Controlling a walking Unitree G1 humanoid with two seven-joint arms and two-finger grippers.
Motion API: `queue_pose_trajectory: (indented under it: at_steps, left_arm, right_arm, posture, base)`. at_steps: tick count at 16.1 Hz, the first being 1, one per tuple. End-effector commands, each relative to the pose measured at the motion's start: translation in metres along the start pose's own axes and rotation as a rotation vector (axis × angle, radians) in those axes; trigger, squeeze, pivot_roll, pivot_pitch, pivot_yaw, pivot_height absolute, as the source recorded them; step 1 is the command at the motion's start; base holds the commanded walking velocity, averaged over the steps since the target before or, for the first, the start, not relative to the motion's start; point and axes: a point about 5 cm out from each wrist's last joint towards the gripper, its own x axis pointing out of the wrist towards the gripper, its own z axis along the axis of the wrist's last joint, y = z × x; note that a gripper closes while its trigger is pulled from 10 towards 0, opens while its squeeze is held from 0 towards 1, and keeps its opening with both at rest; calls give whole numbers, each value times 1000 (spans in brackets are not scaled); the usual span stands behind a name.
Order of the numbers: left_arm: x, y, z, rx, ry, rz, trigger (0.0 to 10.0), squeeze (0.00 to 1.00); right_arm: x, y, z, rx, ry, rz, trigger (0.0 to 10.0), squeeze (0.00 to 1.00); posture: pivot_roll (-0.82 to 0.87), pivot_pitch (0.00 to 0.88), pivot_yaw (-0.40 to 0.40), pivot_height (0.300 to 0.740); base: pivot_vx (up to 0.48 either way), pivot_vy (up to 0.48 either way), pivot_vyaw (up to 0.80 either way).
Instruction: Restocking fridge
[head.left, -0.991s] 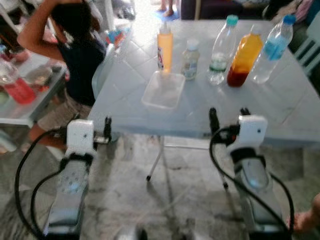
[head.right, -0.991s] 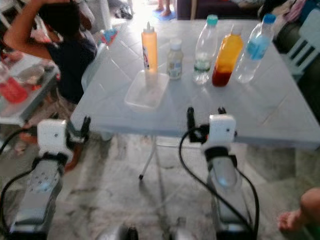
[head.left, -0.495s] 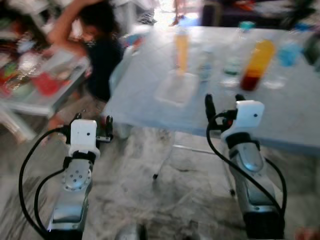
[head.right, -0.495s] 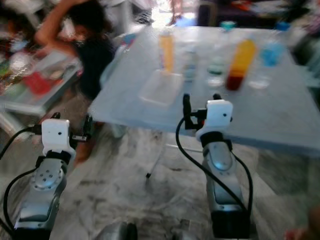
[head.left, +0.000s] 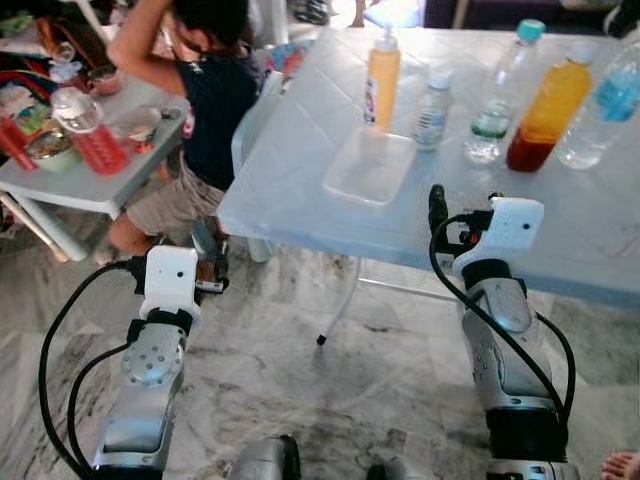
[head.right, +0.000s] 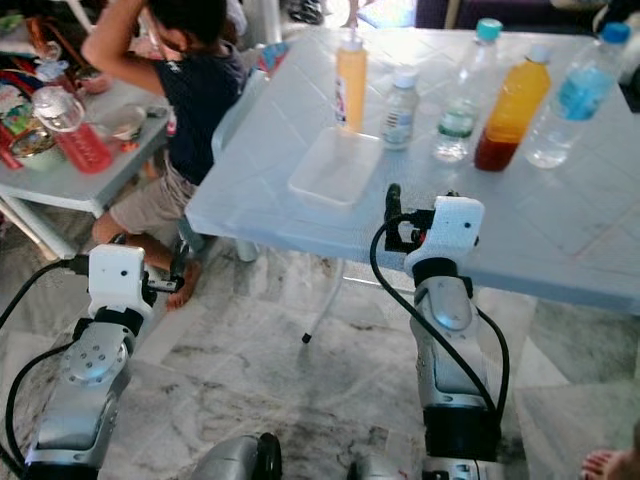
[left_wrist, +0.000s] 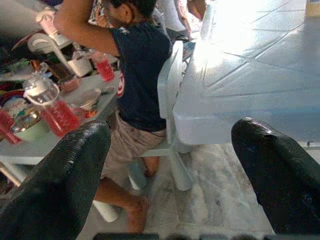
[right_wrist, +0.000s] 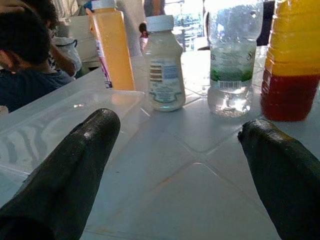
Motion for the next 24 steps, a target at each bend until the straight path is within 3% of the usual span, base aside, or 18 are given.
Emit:
queue_pose_trajectory:
  at_steps: [1,5,7,9,12,13,18,20,21,24]
  left_arm:
    - [-1,7,2,18,-1,6,10000,0]
    - [-7,10,4,42,11,-19,10000,0]
    - [-10,11,5,63,14,-34,10000,0]
    - [-11,15,7,74,17,-26,10000,0]
    - [-11,14,8,68,19,-29,10000,0]
    - [-10,13,8,69,16,-34,10000,0]
    - [-12,11,8,70,19,-39,10000,0]
    - [-12,11,8,70,20,-39,10000,0]
    - [-12,10,7,67,21,-39,10000,0]
    - [-12,11,6,66,24,-40,10000,0]
  right_arm:
    - [2,3,-2,8,20,5,10000,0]
    - [22,8,6,32,-6,50,10000,0]
    - [43,17,12,85,-17,88,10000,0]
    - [52,28,15,139,-19,144,10000,0]
    - [52,44,4,221,35,190,10000,0]
    - [50,55,0,295,64,236,10000,0]
    - [50,62,-9,424,139,253,10000,0]
    - [50,62,-10,429,144,255,10000,0]
    - [51,63,-12,464,174,262,118,0]
    - [54,64,-12,473,205,266,0,0]
  posture:
    - [62,158,115,740]
    - [103,183,137,740]
    - [135,188,141,740]
    - [145,186,137,740]
    - [145,183,132,740]
    - [145,183,132,740]
    - [145,186,126,740]
    - [145,186,126,740]
    - [145,186,124,740]
    - [144,184,123,740]
  base:
    - [0,0,0]
    - [0,0,0]
    - [0,0,0]
    - [0,0,0]
    - [0,0,0]
    - [0,0,0]
    - [0,0,0]
    - [0,0,0]
    - [0,0,0]
    - [0,0,0]
